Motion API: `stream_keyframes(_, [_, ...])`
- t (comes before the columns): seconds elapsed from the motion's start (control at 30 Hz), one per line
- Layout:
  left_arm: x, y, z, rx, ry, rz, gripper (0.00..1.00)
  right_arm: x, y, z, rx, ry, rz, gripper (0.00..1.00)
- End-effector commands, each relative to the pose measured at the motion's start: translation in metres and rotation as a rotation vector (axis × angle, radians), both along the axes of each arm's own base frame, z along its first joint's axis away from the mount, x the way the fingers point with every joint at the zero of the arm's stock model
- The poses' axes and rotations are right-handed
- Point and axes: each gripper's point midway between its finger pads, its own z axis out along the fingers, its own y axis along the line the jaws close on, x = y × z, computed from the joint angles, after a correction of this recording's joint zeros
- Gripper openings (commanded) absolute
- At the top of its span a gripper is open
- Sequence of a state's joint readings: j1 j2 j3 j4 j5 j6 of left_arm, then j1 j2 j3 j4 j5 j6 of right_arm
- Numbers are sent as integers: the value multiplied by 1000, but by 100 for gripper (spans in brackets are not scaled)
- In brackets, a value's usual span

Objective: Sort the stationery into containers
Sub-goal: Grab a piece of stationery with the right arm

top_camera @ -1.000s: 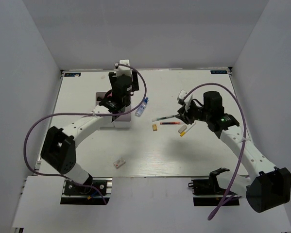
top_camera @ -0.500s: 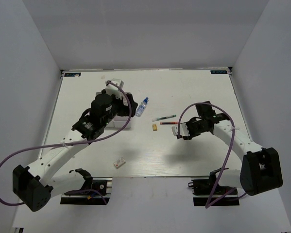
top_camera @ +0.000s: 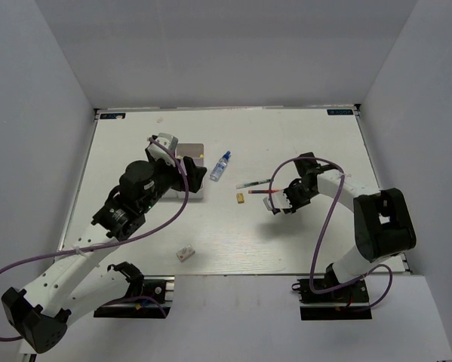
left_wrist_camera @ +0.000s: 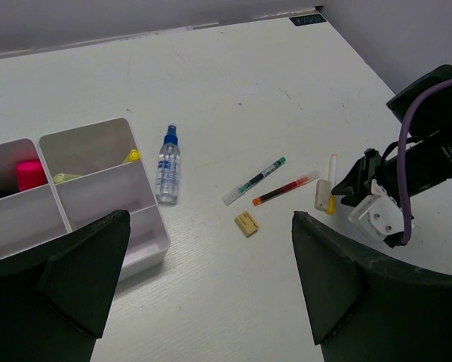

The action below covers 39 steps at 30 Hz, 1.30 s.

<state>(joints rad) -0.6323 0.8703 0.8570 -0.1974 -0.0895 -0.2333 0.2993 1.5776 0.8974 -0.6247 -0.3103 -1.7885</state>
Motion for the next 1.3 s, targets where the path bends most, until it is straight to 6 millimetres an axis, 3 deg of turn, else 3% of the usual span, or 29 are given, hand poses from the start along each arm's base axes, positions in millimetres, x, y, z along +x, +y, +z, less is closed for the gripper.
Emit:
stream_keyframes(0.0, [-5,-1,1,-2,-13,-28,97,14,-2,5,-15,-40,9,33])
stream_keyframes(0.4, [-7,-3,1,-5,-12,-46,97,23,-7,-11,-62,-21,8,37])
stream_keyframes(0.5, [-7,-3,1,-5,-12,-46,97,27,-7,-6,-54,-42,2,37])
stream_keyframes(0.63, [-9,-2,-1,-5,-12,-46,97,36,-8,15,-17,-106,-13,38])
stream_keyframes(0.8, [-9,-2,-1,-5,-12,-46,97,47,-11,24,-18,-133,-32,59])
stream_keyframes(0.87, [-9,-2,-1,-5,-12,-46,97,51,-12,21,-28,-128,-38,60])
stream_keyframes(1.1, [-8,-1,-1,-3,-12,-37,97,59,-13,11,-60,-83,-22,60])
stream_keyframes(1.17, [-8,-1,-1,-3,-12,-37,97,72,-14,14,-92,-93,-20,60])
stream_keyframes(1.23, [-8,-1,-1,-3,-12,-37,97,64,-18,-1,-129,-15,-12,59])
stream_keyframes(1.27, [-8,2,2,-8,-21,-28,97,76,-18,7,-141,-36,-16,59])
